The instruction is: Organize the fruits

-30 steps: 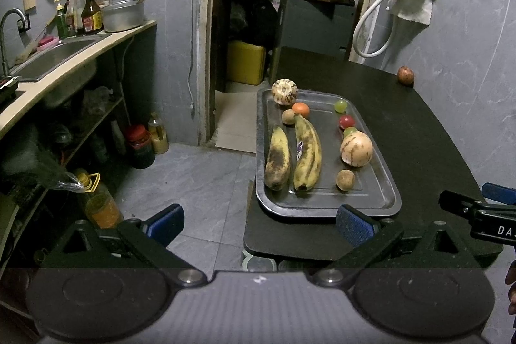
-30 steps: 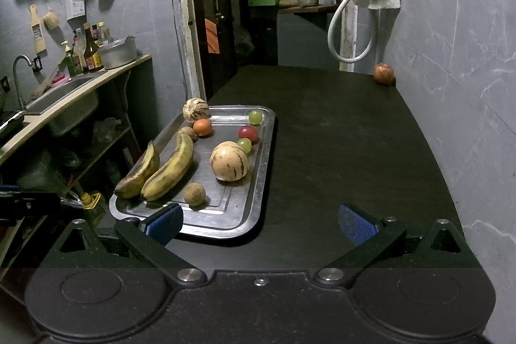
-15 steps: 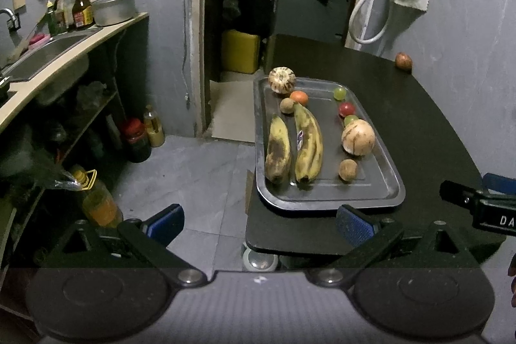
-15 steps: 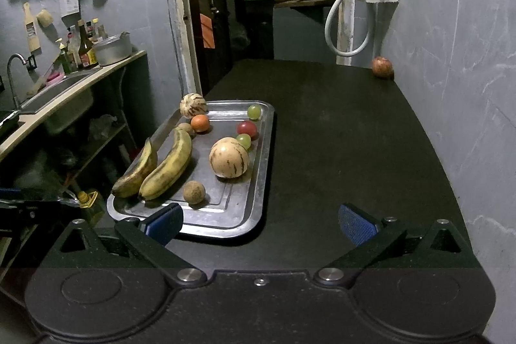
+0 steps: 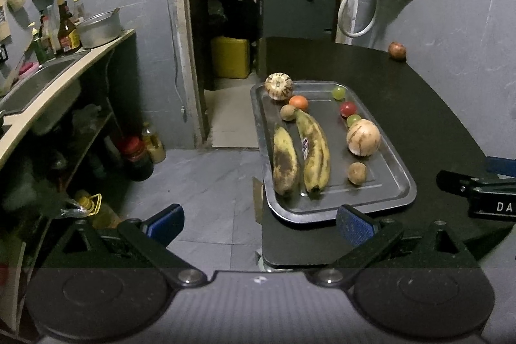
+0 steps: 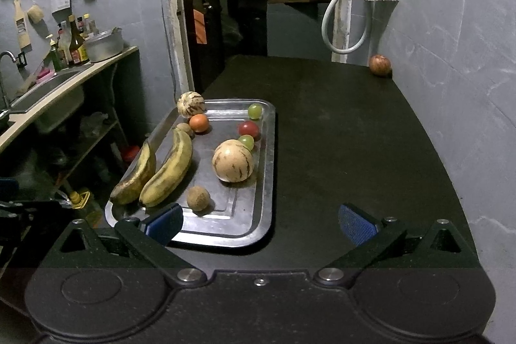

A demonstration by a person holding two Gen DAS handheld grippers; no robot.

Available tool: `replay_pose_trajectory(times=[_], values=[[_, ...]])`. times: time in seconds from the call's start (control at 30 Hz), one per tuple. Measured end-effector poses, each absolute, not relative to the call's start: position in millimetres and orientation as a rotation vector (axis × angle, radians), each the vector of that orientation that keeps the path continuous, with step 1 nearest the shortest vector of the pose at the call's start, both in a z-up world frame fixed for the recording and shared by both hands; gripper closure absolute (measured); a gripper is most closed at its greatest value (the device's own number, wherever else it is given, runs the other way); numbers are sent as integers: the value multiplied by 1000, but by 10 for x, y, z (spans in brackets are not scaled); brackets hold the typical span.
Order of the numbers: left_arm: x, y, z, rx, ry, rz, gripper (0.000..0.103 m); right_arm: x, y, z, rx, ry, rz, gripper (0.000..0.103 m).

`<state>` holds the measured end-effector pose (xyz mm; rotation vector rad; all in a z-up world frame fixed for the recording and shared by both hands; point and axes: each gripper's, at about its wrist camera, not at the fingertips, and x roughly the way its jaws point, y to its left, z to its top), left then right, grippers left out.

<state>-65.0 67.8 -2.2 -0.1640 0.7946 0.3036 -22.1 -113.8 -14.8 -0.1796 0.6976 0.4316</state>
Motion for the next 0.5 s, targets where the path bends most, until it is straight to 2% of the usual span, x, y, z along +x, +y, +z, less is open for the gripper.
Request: replay_pose_trajectory(times=[0.5], values=[[-459,1121,-132,-192,810,225,1,-211,-790,-193,-189,720,338,1]])
